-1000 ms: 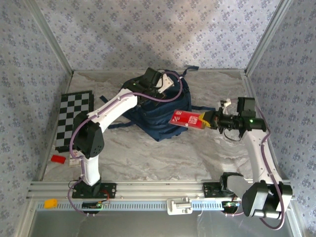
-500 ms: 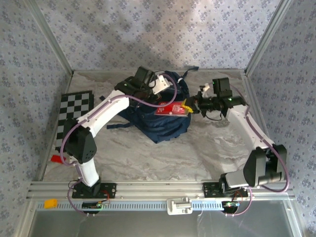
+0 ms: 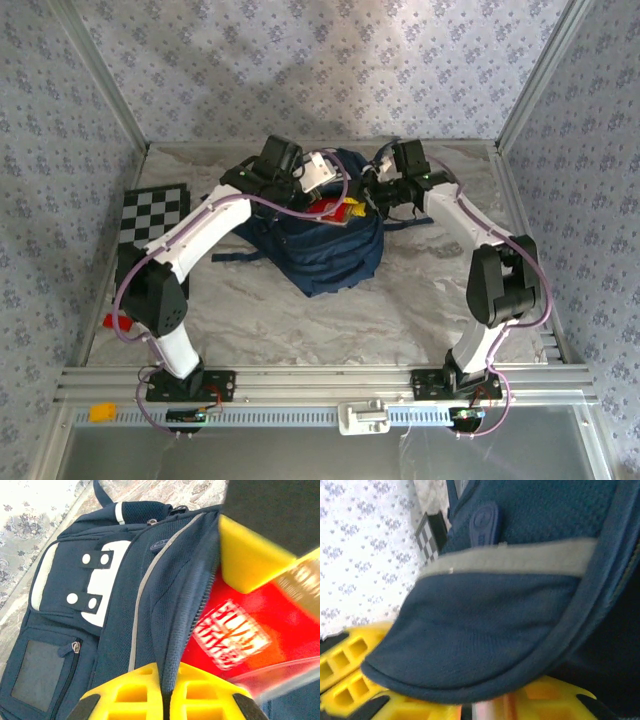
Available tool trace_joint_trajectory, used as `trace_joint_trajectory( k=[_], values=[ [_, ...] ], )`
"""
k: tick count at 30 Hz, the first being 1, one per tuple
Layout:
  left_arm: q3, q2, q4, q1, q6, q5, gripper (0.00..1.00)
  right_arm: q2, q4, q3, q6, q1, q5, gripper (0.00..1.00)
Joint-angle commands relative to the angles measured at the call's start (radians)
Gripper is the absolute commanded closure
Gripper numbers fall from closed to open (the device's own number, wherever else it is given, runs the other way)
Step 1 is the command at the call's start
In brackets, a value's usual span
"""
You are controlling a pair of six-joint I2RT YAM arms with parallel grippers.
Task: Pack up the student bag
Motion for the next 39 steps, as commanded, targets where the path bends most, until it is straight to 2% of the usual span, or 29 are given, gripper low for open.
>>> trace_joint_trajectory(
  k=[1, 3, 7, 10, 14, 16, 19, 23, 33, 39],
  values=[
    [0.03, -0.063, 0.035, 0.002, -0.018, 0.058, 1.0, -0.007, -0.115, 0.072, -0.096, -0.018, 0.061, 0.55],
    [0.026, -0.065, 0.039, 0.004, -0.025, 0.06, 1.0, -0.037, -0.202, 0.07, -0.157, -0.035, 0.108, 0.47],
    [0.022, -0.062, 0.045, 0.004, -0.04, 0.067, 1.0, -0.128, -0.32, 0.029, -0.253, -0.055, 0.226, 0.43],
    [0.015, -0.053, 0.052, 0.005, -0.049, 0.074, 1.0, -0.185, -0.26, -0.03, -0.211, -0.008, 0.204, 0.47],
    [0.028, -0.036, 0.046, 0.003, -0.054, 0.057, 1.0, -0.2, -0.174, -0.051, -0.131, 0.085, 0.219, 0.67],
    [0.037, -0.032, 0.041, 0.005, -0.057, 0.056, 1.0, -0.194, -0.092, -0.066, -0.081, 0.123, 0.228, 0.7],
    [0.043, -0.031, 0.039, 0.003, -0.062, 0.064, 1.0, -0.165, -0.065, -0.055, -0.06, 0.155, 0.254, 0.75],
    [0.044, -0.031, 0.039, 0.003, -0.067, 0.066, 1.0, -0.117, -0.031, -0.045, -0.055, 0.172, 0.264, 0.77],
    [0.025, -0.067, 0.031, 0.003, -0.079, 0.077, 1.0, 0.026, -0.187, 0.139, -0.244, 0.072, 0.314, 0.85],
    [0.001, -0.085, 0.045, 0.003, -0.085, 0.075, 1.0, -0.059, -0.243, 0.134, -0.258, 0.141, 0.4, 0.74]
  ],
)
